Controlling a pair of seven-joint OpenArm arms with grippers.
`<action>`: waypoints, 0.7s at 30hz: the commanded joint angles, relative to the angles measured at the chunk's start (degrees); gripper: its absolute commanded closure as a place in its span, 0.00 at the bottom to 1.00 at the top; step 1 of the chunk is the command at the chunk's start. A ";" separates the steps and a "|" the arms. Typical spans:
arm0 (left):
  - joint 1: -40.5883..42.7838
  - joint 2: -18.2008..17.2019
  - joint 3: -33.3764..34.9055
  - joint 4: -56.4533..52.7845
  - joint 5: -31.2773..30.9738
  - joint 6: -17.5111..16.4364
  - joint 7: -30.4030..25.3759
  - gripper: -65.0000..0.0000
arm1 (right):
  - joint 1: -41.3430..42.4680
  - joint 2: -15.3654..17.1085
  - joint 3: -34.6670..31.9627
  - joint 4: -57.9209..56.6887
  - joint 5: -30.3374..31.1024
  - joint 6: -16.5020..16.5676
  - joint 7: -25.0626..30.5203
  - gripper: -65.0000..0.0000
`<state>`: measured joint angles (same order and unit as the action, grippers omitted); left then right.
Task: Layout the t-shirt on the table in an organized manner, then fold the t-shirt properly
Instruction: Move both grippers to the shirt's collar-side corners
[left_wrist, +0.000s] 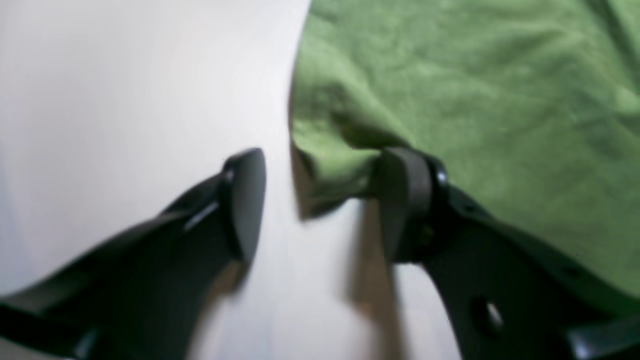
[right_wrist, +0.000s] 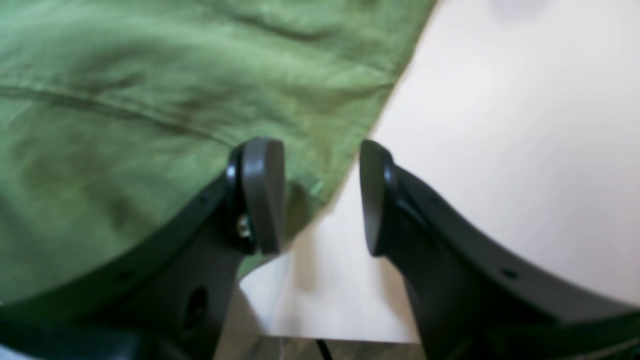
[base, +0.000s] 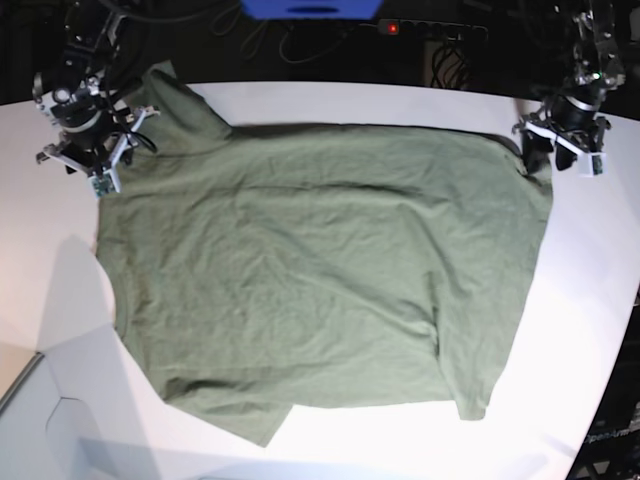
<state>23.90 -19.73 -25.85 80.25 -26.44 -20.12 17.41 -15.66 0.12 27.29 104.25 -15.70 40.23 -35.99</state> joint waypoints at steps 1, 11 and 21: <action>1.37 -0.80 -2.51 2.26 -0.16 0.30 -1.28 0.45 | 0.32 -0.43 0.10 0.59 0.36 -0.23 1.04 0.61; -4.78 6.58 -9.19 16.68 0.37 0.21 10.50 0.55 | 0.85 -0.96 -2.45 -0.38 0.36 -0.23 1.04 0.61; -15.07 10.89 -3.47 0.41 14.26 0.21 13.40 0.55 | 2.78 -0.69 -3.77 -0.38 0.28 -0.23 1.13 0.61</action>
<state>9.52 -8.08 -29.10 80.36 -12.99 -20.60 29.26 -13.19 -1.02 23.38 102.96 -15.99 40.25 -35.92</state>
